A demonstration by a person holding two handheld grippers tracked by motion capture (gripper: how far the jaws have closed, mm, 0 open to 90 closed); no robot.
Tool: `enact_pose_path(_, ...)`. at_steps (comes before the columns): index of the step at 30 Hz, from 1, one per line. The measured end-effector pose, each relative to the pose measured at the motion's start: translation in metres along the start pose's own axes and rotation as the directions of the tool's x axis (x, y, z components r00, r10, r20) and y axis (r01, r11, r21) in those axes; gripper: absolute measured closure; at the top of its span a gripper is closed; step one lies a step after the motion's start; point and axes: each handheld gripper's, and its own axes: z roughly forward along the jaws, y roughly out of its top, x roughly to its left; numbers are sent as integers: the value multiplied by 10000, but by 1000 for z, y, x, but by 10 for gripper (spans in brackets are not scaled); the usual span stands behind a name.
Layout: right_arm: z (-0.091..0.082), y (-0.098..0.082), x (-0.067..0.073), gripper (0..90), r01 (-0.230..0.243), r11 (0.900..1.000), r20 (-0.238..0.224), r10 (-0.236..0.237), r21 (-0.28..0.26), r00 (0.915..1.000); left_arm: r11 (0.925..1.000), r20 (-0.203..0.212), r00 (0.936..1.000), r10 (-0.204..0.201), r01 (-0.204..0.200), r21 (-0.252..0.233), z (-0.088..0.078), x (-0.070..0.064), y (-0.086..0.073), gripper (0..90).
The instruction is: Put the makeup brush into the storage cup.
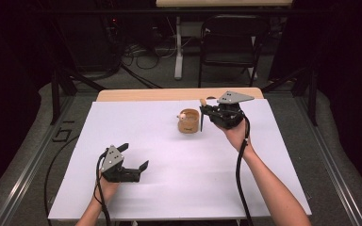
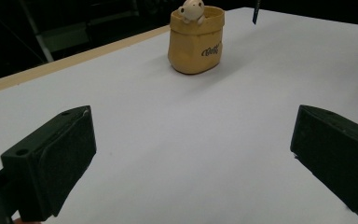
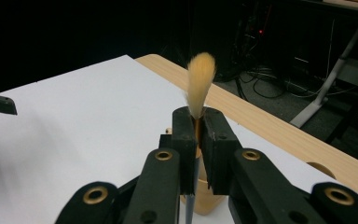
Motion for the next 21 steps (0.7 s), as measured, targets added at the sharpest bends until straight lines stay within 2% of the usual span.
enact_pose_path(11,2,20,-5,846,158,9994,163,-154,-301,9997,10000,-7,10000,1,-1,40,1,0,0,2)
enact_pose_path(21,6,24,-10,846,123,9986,275,-109,-516,9996,9999,65,10000,54,-55,149,1,0,0,2)
